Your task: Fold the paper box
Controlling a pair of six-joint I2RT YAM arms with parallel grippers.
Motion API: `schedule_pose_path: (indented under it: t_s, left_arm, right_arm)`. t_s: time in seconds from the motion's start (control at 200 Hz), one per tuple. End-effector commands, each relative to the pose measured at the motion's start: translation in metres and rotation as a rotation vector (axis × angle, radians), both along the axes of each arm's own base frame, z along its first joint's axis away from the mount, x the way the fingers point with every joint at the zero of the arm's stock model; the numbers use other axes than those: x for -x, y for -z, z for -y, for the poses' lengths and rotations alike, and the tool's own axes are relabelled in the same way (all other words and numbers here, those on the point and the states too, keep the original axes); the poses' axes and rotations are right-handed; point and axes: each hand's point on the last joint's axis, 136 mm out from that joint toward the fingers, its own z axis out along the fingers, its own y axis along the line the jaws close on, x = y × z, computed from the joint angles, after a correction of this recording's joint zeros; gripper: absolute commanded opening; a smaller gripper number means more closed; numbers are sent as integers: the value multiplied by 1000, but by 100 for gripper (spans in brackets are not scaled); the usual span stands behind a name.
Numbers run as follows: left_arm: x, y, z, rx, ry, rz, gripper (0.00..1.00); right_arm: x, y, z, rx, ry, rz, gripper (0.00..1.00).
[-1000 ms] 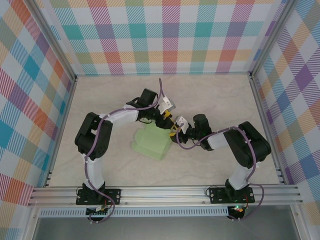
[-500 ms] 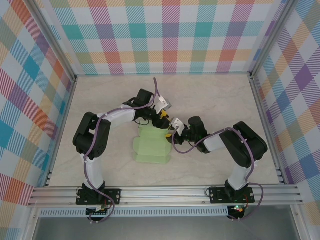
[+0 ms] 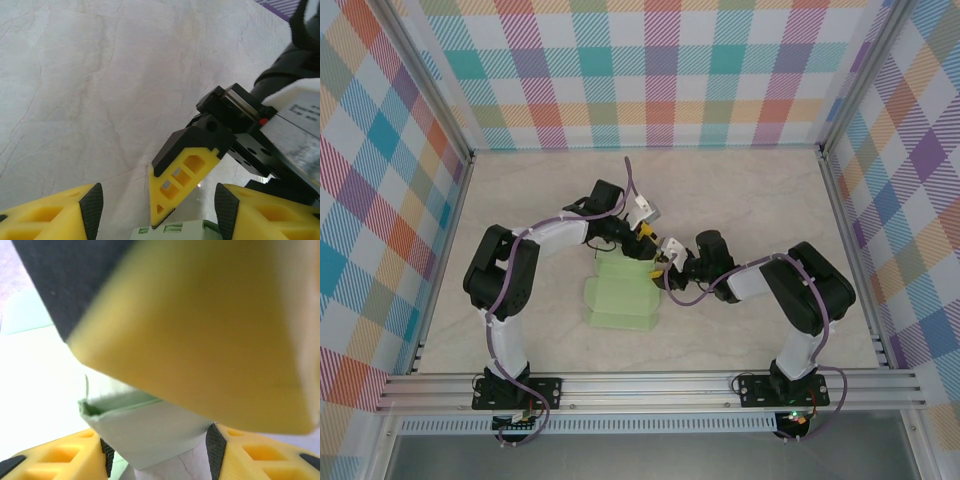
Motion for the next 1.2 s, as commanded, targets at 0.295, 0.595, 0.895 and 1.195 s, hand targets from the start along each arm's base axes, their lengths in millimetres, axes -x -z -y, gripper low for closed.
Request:
schedule_pose_path:
  t_s: [0.295, 0.595, 0.895, 1.195]
  left_arm:
    - [29, 17, -15, -41, 118, -19, 59]
    - [34, 14, -14, -20, 148, -30, 57]
    - [33, 17, -15, -38, 141, -39, 56]
    - [32, 18, -17, -52, 129, -36, 56]
  right_arm:
    - [14, -16, 2, -48, -104, -56, 54]
    - [6, -11, -15, -34, -49, 10, 59]
    - [11, -5, -24, -37, -79, 17, 77]
    - [8, 1, -20, 0, -53, 24, 58]
